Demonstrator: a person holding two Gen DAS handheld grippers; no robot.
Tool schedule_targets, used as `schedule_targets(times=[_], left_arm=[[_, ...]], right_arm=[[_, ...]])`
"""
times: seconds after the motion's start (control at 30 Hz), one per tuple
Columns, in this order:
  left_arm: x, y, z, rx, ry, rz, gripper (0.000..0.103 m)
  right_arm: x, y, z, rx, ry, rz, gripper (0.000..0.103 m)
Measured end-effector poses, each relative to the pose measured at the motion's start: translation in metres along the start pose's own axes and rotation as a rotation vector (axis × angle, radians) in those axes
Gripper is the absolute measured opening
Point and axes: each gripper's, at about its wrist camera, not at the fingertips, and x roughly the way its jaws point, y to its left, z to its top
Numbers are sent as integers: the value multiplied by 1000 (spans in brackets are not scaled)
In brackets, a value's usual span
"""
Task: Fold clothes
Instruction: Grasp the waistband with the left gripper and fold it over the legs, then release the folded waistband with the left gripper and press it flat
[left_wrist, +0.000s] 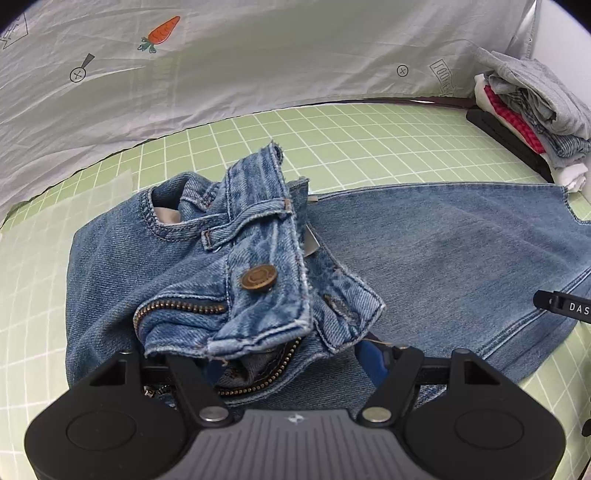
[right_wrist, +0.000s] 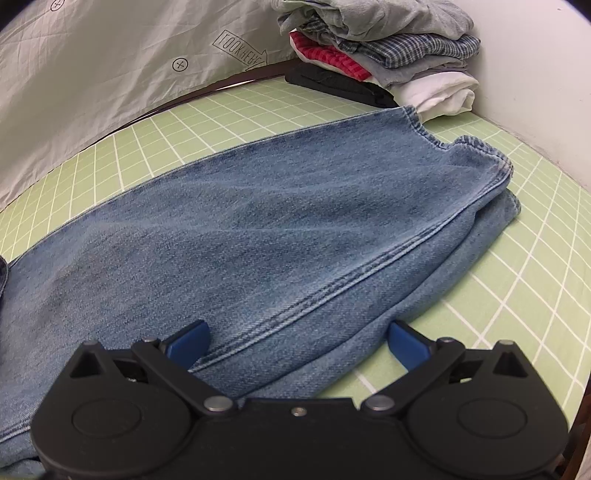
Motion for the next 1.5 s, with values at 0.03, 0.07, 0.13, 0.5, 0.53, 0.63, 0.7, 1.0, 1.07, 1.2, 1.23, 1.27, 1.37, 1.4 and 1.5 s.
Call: schedule_targets(times=[0.03,0.07,0.13,0.5,0.53,0.63,0.7,1.0,1.07,1.2,1.23,1.27,1.37,1.4,1.5], left_arm=[[-3,0,0,-6,-4,-8,72],[-8,1,1,-18,-10,-18,72],[-17,3,2,-39,-32,-50,72],[-86,20,7,-220,-243,-251,73],[-91,25,7,-254,-256,-255,73],[-106,43,7,-359,-293,-259,76],[-109,53,7,-414,-316,-239,79],[-31,89,8,-482,-56,138,80],[-11,92,5,-493,-9,154,80],[19,84,1,-465,53,209,86],[24,81,0,-455,61,228,87],[27,80,0,-455,64,240,88],[29,80,-3,-454,63,254,91],[30,80,-4,-452,61,255,92],[30,80,-6,-454,65,255,94]], right_arm=[[0,0,0,1,-1,0,103],[0,0,-1,1,-2,0,103],[0,0,-1,1,-3,0,103],[-7,-12,-8,-31,10,54,103],[-9,-15,-9,-37,13,59,103],[-12,-27,-11,-42,23,66,103],[-11,-39,-9,-28,32,54,103],[18,-114,33,171,18,-51,103],[26,-130,44,234,-1,-59,103],[44,-158,68,356,-49,-64,103],[49,-164,74,385,-62,-66,103],[54,-170,80,415,-74,-67,103],[69,-175,95,415,-83,-83,103],[74,-173,99,385,-84,-97,103],[85,-163,102,272,-90,-135,103]])
